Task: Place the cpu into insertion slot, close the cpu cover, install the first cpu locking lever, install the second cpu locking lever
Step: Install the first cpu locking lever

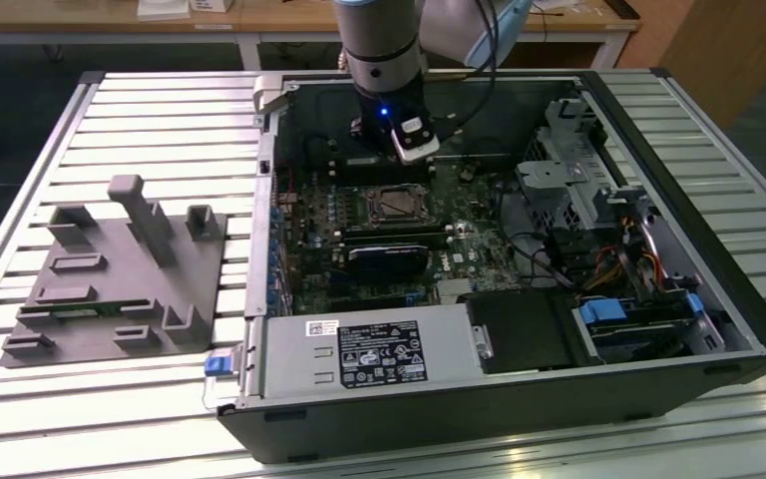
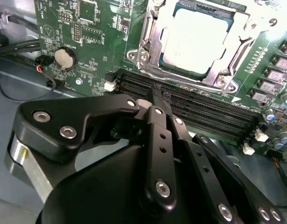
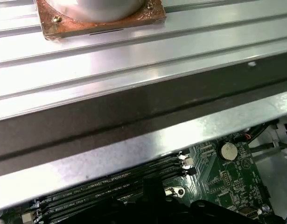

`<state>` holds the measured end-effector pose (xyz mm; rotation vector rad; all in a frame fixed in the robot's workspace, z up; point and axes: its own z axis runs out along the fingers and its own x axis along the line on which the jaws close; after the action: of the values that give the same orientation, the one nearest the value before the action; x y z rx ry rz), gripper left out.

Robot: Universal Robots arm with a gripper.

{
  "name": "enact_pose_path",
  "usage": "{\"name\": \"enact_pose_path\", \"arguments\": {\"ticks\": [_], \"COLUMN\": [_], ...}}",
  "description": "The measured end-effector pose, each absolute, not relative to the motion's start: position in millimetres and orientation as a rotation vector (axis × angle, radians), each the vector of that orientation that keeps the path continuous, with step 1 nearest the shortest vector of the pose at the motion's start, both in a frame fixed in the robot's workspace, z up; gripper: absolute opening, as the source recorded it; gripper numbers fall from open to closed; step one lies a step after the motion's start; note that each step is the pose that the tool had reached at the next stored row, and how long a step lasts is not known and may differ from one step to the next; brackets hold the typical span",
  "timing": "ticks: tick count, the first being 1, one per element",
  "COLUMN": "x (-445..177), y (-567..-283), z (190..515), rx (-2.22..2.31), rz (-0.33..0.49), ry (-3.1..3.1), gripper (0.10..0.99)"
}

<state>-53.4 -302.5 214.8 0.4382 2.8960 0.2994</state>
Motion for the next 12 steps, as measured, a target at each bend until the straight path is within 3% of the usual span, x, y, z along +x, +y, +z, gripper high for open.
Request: {"name": "enact_pose_path", "arguments": {"ticks": [12], "x": [-47.9], "y": [-303.0], "z": [214.1], "rx": [0.45], "rz": [0.213], "ry": [2.966], "gripper": [0.106]}}
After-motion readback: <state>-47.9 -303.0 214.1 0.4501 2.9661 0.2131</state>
